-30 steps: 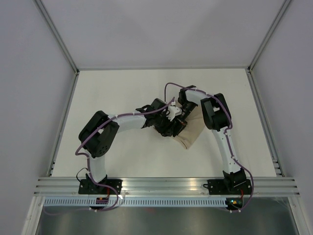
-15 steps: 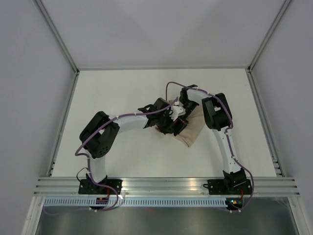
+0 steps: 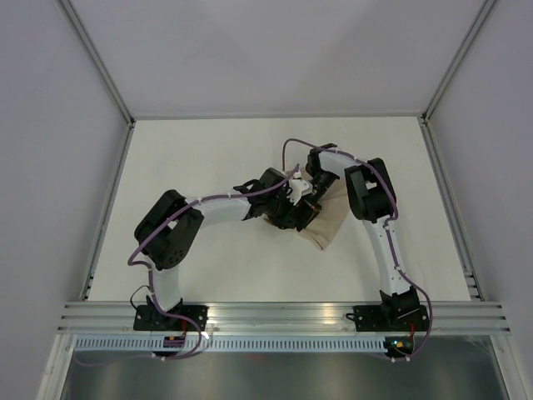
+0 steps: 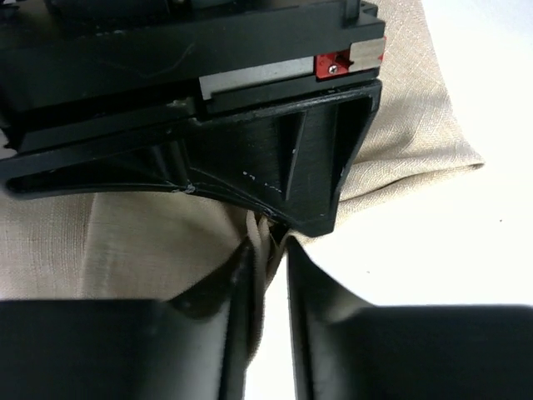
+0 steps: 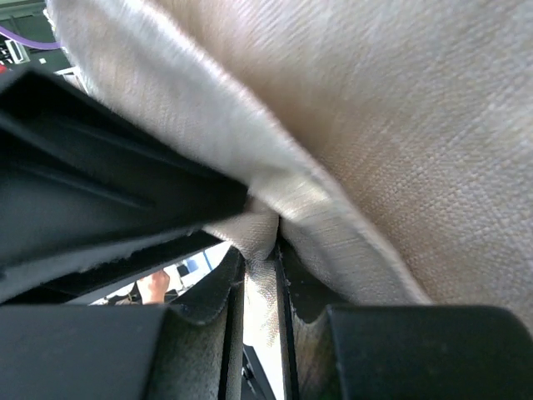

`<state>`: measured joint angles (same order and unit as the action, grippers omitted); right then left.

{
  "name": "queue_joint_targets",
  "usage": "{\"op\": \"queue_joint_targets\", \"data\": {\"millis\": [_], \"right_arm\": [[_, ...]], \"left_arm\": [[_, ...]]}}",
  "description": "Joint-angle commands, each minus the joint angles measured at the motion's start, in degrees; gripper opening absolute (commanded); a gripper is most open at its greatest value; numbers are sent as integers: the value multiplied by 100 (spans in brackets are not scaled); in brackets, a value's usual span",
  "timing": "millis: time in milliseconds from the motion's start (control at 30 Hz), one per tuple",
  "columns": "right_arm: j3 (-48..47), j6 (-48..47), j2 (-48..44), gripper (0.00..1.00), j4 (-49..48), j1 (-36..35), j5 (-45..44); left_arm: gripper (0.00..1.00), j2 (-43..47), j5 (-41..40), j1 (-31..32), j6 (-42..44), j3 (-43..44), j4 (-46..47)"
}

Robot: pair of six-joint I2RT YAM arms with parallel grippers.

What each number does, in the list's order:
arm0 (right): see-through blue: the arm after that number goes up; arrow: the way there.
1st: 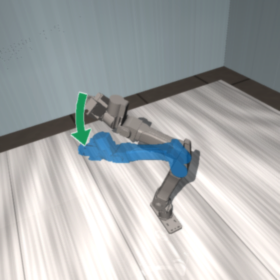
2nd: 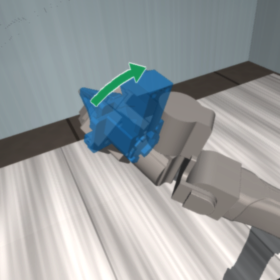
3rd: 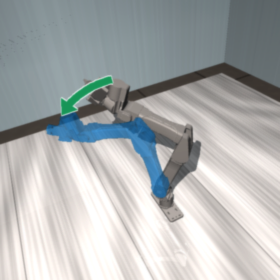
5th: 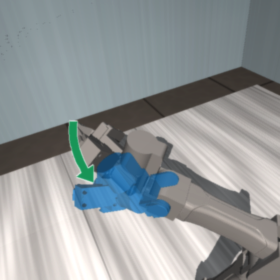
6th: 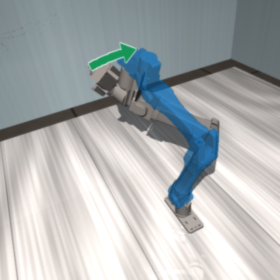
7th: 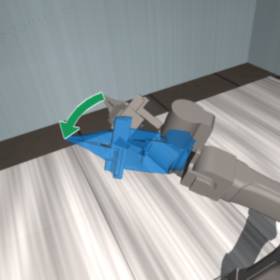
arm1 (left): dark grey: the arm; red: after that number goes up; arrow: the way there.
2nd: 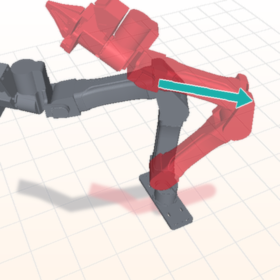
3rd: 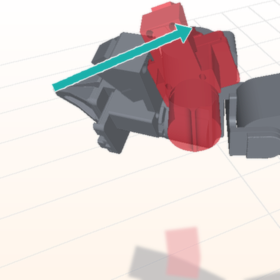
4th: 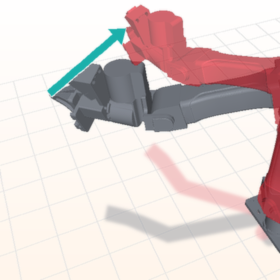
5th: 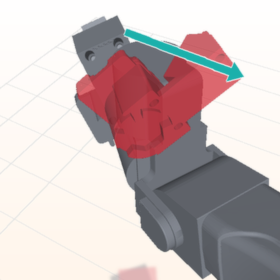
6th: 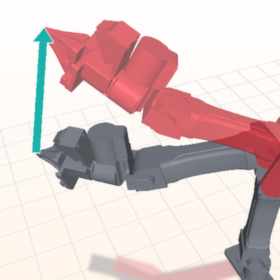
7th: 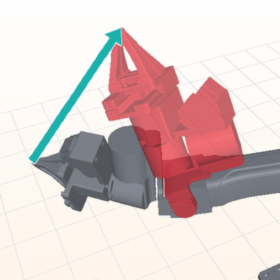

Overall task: Fold the napkin, place the utensils inside, and roll it up
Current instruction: Roll the napkin at the center of the board.

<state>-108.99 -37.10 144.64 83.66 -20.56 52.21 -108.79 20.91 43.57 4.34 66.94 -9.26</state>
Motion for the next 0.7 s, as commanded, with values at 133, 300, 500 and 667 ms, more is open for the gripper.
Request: {"op": "queue_joint_targets", "data": {"millis": [133,300,500,667], "right_arm": [[246,-236,-164,0,-1079,113,-1125],[308,-210,-182,0,-1167,105,-1326],[-113,-665,81,1,-1063,-194,-2117],[-99,-1237,136,1,-762,-703,-2407]], "left_arm": [[50,876,440,-463,-854,-874,484],[53,1895,950,-1068,-1443,-1147,1099],[53,2704,549,-1544,-2146,-1227,1278],[51,3126,-226,-1589,-2200,-972,732]]}}
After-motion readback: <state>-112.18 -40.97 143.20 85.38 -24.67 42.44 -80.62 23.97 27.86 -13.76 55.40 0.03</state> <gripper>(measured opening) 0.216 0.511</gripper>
